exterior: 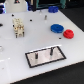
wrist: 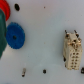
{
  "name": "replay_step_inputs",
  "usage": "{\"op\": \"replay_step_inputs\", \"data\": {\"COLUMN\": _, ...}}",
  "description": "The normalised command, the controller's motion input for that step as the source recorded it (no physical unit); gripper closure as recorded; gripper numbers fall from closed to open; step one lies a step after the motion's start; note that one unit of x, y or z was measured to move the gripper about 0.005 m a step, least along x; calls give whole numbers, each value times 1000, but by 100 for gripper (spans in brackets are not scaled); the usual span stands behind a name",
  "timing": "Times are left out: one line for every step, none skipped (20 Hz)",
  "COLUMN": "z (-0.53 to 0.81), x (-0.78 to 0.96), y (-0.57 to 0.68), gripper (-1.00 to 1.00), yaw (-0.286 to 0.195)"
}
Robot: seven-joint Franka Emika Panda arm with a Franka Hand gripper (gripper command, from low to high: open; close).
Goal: Insert the blue gear onto the right peg, followed by the red gear
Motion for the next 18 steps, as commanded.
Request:
{"op": "replay_step_inputs", "data": {"z": -16, "x": -456, "y": 691, "gripper": -100, "yaw": 0}}
{"op": "replay_step_inputs", "data": {"z": 23, "x": -459, "y": 692, "gripper": -100, "yaw": 0}}
{"op": "replay_step_inputs", "data": {"z": -7, "x": -453, "y": 702, "gripper": -100, "yaw": 0}}
{"op": "replay_step_inputs", "data": {"z": 13, "x": -463, "y": 705, "gripper": -100, "yaw": 0}}
{"op": "replay_step_inputs", "data": {"z": 6, "x": -456, "y": 709, "gripper": -100, "yaw": 0}}
{"op": "replay_step_inputs", "data": {"z": 3, "x": -469, "y": 696, "gripper": -100, "yaw": 0}}
{"op": "replay_step_inputs", "data": {"z": 2, "x": -443, "y": 707, "gripper": -100, "yaw": 0}}
{"op": "replay_step_inputs", "data": {"z": -65, "x": -432, "y": 670, "gripper": -100, "yaw": 0}}
{"op": "replay_step_inputs", "data": {"z": -84, "x": -407, "y": 660, "gripper": -100, "yaw": 0}}
{"op": "replay_step_inputs", "data": {"z": -103, "x": -412, "y": 656, "gripper": -100, "yaw": 0}}
{"op": "replay_step_inputs", "data": {"z": -186, "x": -347, "y": 676, "gripper": -100, "yaw": 0}}
{"op": "replay_step_inputs", "data": {"z": -261, "x": -295, "y": 661, "gripper": -100, "yaw": 0}}
{"op": "replay_step_inputs", "data": {"z": -296, "x": -272, "y": 662, "gripper": -100, "yaw": 0}}
{"op": "replay_step_inputs", "data": {"z": -271, "x": -303, "y": 624, "gripper": -100, "yaw": 0}}
{"op": "replay_step_inputs", "data": {"z": -336, "x": -266, "y": 563, "gripper": -100, "yaw": 0}}
{"op": "replay_step_inputs", "data": {"z": -383, "x": -275, "y": 535, "gripper": -100, "yaw": 0}}
{"op": "replay_step_inputs", "data": {"z": -437, "x": -251, "y": 478, "gripper": -100, "yaw": 0}}
{"op": "replay_step_inputs", "data": {"z": -457, "x": -218, "y": 408, "gripper": -100, "yaw": 0}}
